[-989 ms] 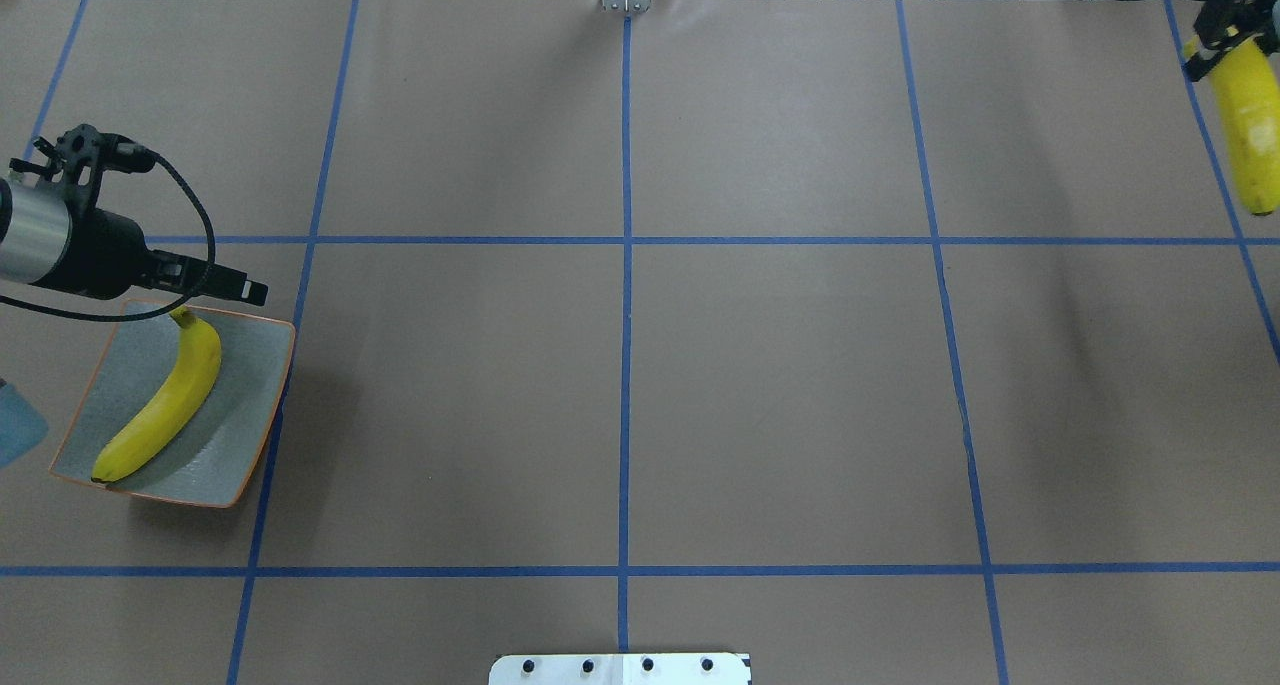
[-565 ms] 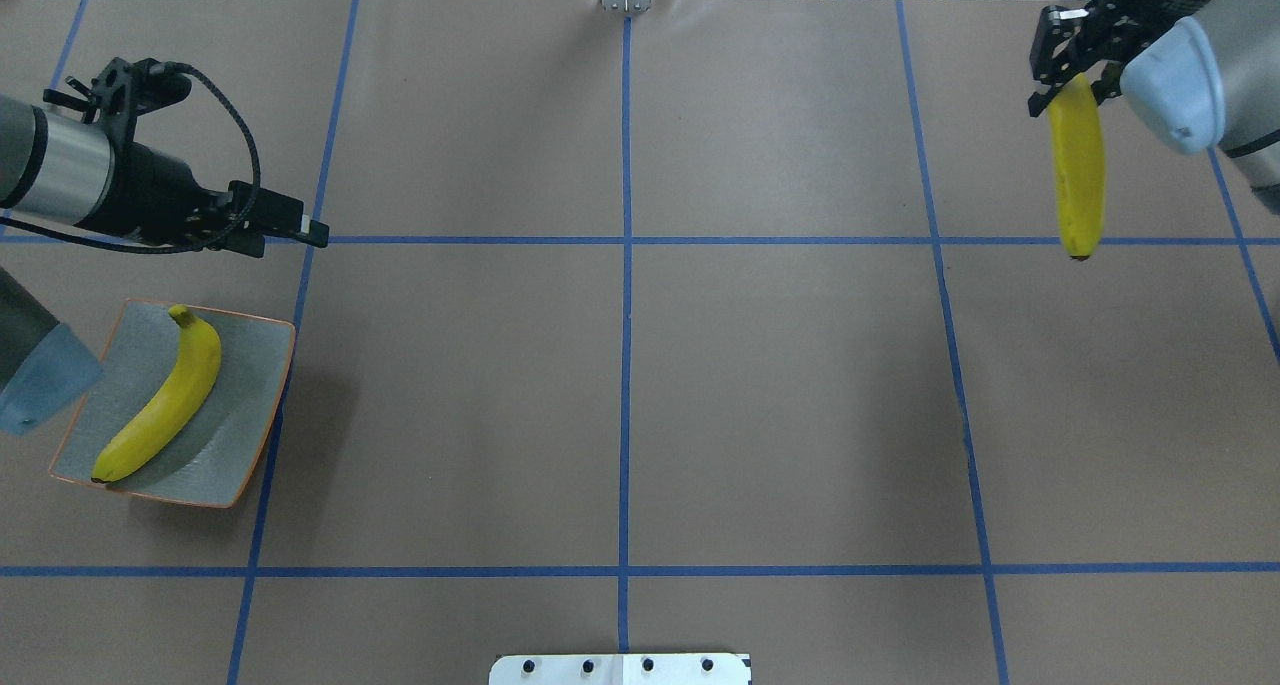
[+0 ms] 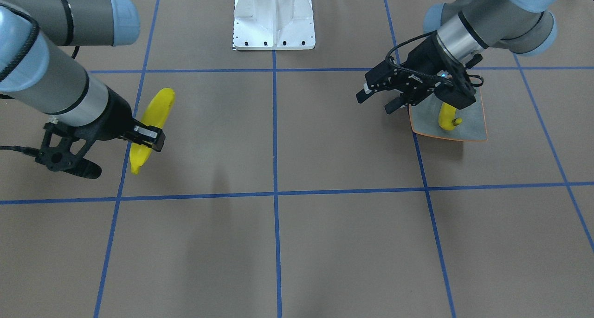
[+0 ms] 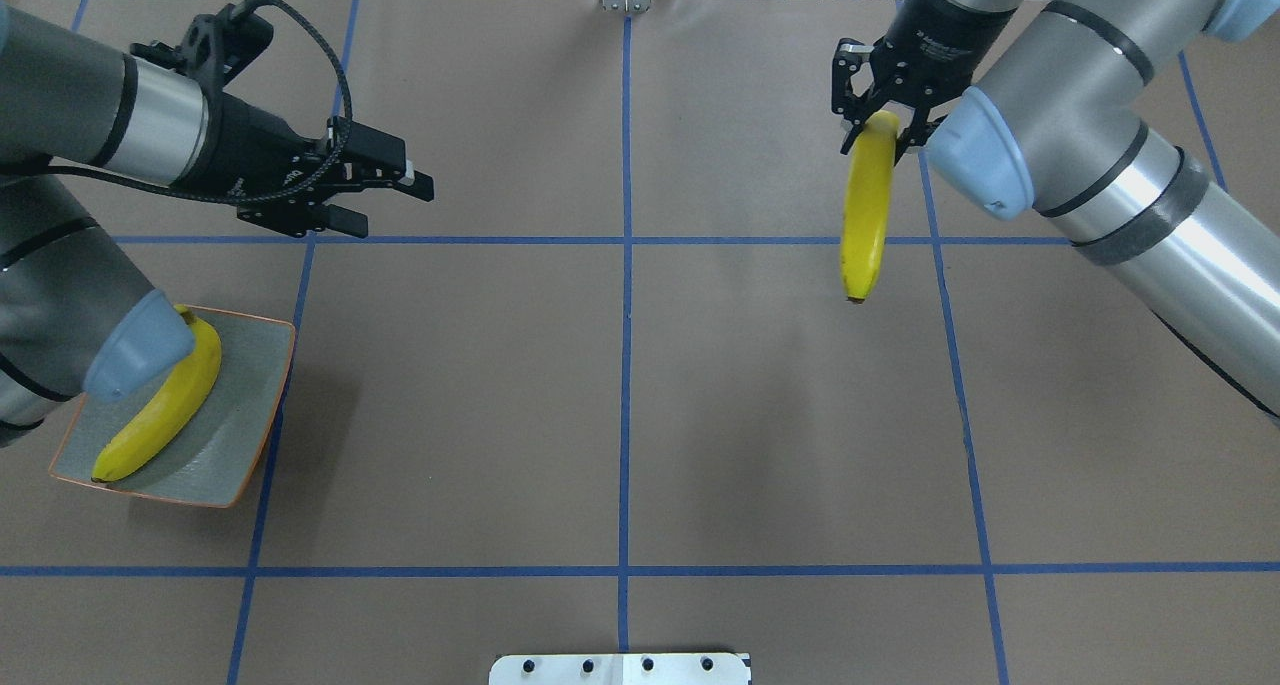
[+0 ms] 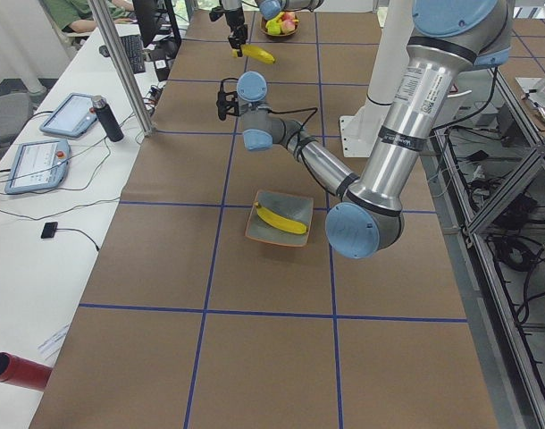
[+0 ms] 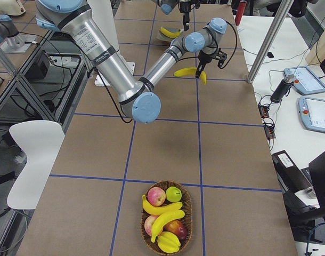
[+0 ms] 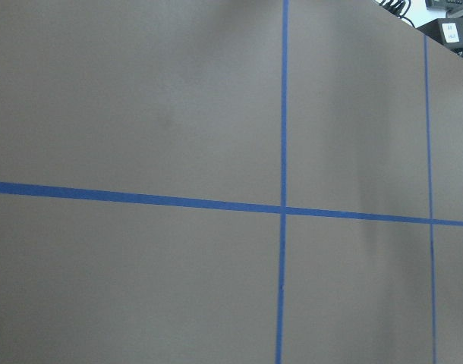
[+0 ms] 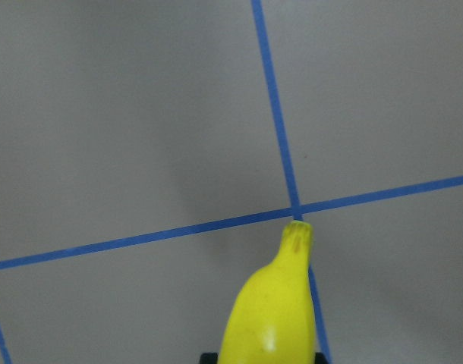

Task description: Transfer all bananas from basket to plate

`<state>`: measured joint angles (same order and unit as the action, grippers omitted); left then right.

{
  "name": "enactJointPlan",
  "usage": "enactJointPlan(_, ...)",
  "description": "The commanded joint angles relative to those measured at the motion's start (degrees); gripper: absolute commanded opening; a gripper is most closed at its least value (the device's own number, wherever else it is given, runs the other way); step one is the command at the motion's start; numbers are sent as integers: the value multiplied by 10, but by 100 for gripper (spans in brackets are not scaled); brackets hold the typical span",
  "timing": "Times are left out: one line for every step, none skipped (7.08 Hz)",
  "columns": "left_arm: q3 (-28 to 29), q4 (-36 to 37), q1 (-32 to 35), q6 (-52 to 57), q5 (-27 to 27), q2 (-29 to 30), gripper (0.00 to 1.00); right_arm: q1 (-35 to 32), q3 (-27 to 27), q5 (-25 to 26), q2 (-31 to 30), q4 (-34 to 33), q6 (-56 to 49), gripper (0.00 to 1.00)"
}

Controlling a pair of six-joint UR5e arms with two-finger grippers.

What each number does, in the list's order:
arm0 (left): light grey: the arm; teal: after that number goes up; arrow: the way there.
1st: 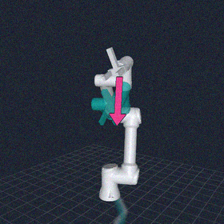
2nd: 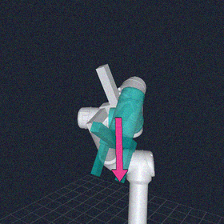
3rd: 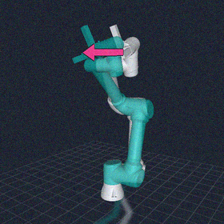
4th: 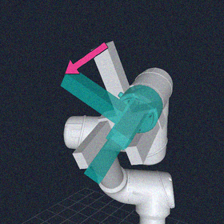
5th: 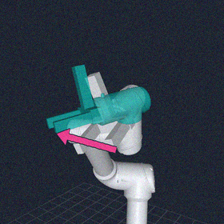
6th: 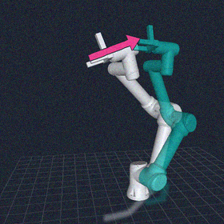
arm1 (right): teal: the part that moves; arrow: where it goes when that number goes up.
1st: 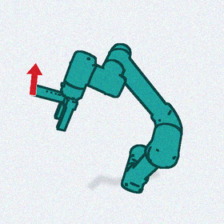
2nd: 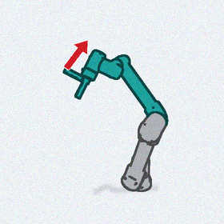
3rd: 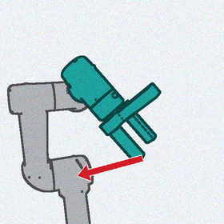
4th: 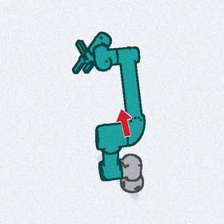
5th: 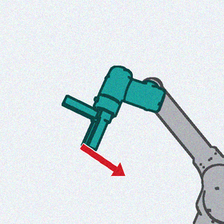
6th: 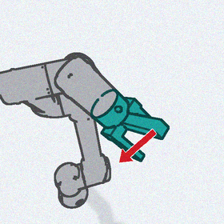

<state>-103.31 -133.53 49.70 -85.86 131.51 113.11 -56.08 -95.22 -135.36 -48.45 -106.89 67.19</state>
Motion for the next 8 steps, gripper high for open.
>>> enactJointPlan(5, -1, -36, -15, -4, 34, 100, 33, 77, 2, 54, 117, 145, 0)
enactJointPlan(7, 1, -48, -15, -4, 54, 100, 41, 105, 2, 71, 148, 168, 0)
enactJointPlan(6, 1, -62, -14, -5, 66, 100, 52, 109, 1, 76, 151, 188, 0)
enactJointPlan(6, 0, -78, -15, -23, 76, 100, 61, 111, 2, 84, 150, 193, 0)
enactJointPlan(7, 0, -106, -15, -59, 90, 100, 69, 112, 2, 88, 150, 202, 0)
enactJointPlan(11, 2, -132, -15, -99, 99, 100, 75, 112, 4, 94, 149, 203, 0)
enactJointPlan(35, 2, -137, -14, -116, 122, 100, 85, 112, 10, 98, 148, 203, 0)
enactJointPlan(45, 1, -138, -14, -117, 131, 100, 97, 111, 22, 100, 148, 209, 0)
